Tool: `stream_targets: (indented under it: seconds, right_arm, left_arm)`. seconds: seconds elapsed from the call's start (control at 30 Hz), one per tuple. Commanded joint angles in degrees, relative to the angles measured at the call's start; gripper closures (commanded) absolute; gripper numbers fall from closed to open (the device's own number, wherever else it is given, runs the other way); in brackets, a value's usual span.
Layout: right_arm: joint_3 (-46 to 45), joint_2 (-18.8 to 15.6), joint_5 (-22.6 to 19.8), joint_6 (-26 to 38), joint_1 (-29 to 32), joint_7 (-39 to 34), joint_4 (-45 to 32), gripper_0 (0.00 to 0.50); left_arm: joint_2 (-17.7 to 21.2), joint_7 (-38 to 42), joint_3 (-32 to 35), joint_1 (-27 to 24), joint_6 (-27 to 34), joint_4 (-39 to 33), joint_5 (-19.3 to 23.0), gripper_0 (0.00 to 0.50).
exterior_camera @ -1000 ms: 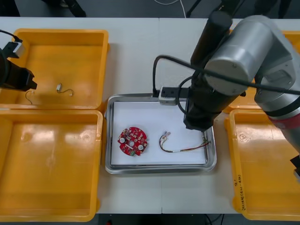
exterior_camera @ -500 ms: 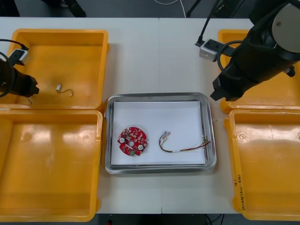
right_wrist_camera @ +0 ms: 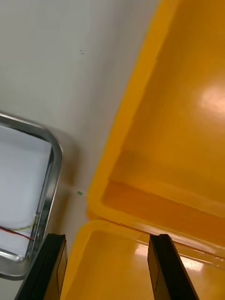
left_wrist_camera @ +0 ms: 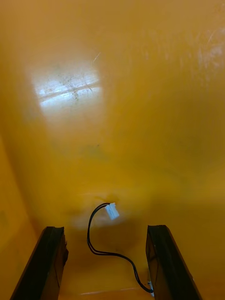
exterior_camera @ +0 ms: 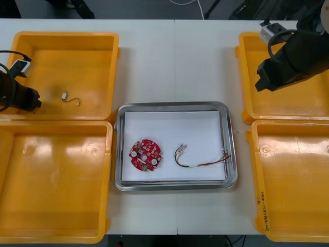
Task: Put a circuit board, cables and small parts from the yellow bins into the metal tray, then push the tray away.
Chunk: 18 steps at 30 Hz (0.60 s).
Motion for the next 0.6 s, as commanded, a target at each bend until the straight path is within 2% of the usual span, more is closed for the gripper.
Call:
stream_targets:
  seconds: [0.03,0.2,0.33,0.37,0.4,0.43,0.47,0.5,0.6]
  right_arm:
    - [-4.36,-1.60,3.82,0.22,-4.15,-1.54,5.45,0.000]
    - [-5.77,-1.60,7.16,0.22,-6.17,-1.63,12.75,0.000]
    - [-8.14,-1.60,9.88,-2.20,-6.52,-1.63,16.88,0.000]
    - [-8.49,-1.60,10.23,-2.46,-6.52,-1.72,17.40,0.000]
    - [-9.29,-1.60,10.94,-2.99,-6.61,-1.63,18.55,0.000]
    - [-9.99,-1.60,11.46,-3.61,-6.78,-1.63,19.78,0.000]
    - [-10.69,-1.60,11.82,-4.13,-7.22,-1.63,21.36,0.000]
    - [-11.04,-1.60,12.08,-4.66,-7.66,-1.63,22.68,0.000]
    - [-12.27,-1.60,12.52,-6.24,-9.33,-1.80,26.90,0.000]
  left_arm:
    - [2.48,-6.50,-0.53,-2.47,-0.89,0.67,1.30,0.000]
    - [2.30,-6.85,-0.62,-2.47,-1.15,1.29,2.26,0.000]
    - [2.13,-7.11,-0.62,-2.47,-1.24,1.46,3.05,0.002]
    - [2.04,-7.11,-0.62,-2.38,-1.24,1.46,3.14,0.020]
    - [2.04,-7.11,-0.62,-2.38,-1.24,1.37,3.32,0.081]
    - [2.13,-7.20,-0.62,-2.29,-1.24,1.46,3.49,0.199]
    - [2.04,-7.29,-0.62,-2.20,-1.24,1.46,3.67,0.367]
    - [2.04,-7.38,-0.62,-2.12,-1.24,1.46,3.84,0.485]
    - [2.04,-7.73,-0.62,-1.94,-1.24,1.46,4.28,0.500]
